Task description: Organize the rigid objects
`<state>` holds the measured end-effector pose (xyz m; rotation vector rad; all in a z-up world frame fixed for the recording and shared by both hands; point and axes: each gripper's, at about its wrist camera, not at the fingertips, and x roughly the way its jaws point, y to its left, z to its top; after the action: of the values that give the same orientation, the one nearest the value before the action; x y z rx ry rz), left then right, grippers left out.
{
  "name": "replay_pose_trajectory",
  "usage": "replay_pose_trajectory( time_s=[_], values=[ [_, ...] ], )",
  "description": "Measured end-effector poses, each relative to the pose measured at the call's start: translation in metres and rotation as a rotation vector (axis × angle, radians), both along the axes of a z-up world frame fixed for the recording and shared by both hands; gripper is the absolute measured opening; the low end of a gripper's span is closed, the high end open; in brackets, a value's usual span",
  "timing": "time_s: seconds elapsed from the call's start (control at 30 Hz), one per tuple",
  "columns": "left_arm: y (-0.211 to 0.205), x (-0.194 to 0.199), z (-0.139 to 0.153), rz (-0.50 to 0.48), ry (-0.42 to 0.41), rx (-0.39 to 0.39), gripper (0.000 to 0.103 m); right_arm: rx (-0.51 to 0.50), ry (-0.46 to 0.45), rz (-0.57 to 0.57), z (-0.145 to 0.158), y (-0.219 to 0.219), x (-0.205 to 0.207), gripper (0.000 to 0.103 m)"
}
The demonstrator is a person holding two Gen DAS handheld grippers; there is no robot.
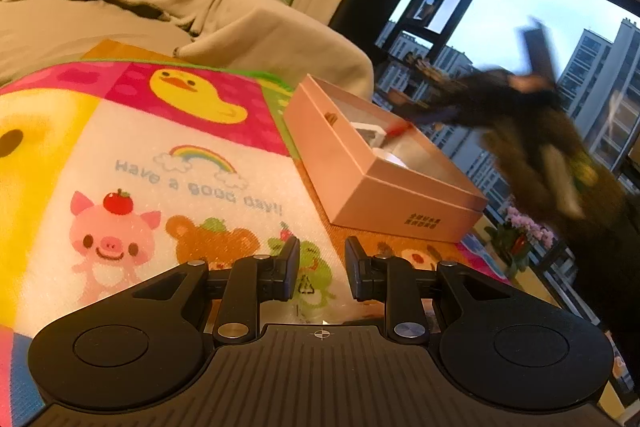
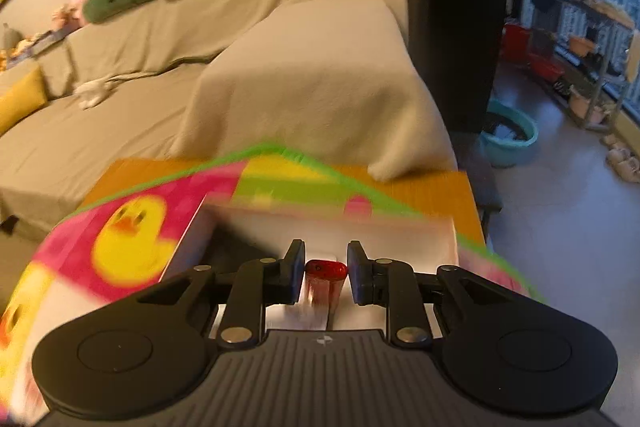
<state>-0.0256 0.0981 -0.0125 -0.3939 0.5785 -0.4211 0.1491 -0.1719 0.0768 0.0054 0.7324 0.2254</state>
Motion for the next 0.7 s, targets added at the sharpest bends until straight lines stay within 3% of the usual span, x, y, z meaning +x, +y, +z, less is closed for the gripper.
replay_pose_trajectory(
  time_s=[0.13, 0.2, 0.27, 0.37, 0.5, 0.6, 0.7],
  values=[
    [-0.001, 0.000, 0.000, 0.005, 0.004, 0.006, 0.027, -0.032, -0.042, 0.040, -0.001, -0.017, -0.073, 0.039],
    [-0.001, -0.001, 0.000, 0.005, 0.001, 0.008, 0.027, -0.054, -0.065, 0.071, -0.004, -0.022, -0.111, 0.066],
    [-0.001, -0.002, 0.001, 0.001, -0.008, 0.007, 0.027, -0.041, -0.060, 0.112, -0.012, -0.028, -0.148, 0.082],
    [-0.003, -0.006, 0.004, -0.002, -0.039, 0.015, 0.027, 0.001, -0.016, 0.156, -0.028, -0.033, -0.191, 0.084],
    [-0.016, -0.024, 0.017, -0.048, -0.095, 0.087, 0.027, 0.051, 0.057, 0.207, -0.057, -0.029, -0.234, 0.084],
    [-0.035, -0.044, 0.029, -0.160, -0.150, 0.183, 0.027, -0.029, 0.046, 0.225, -0.075, -0.022, -0.250, 0.084],
    [-0.061, -0.063, 0.036, -0.267, -0.183, 0.360, 0.027, -0.165, -0.037, 0.142, -0.080, -0.024, -0.250, 0.090]
  ],
)
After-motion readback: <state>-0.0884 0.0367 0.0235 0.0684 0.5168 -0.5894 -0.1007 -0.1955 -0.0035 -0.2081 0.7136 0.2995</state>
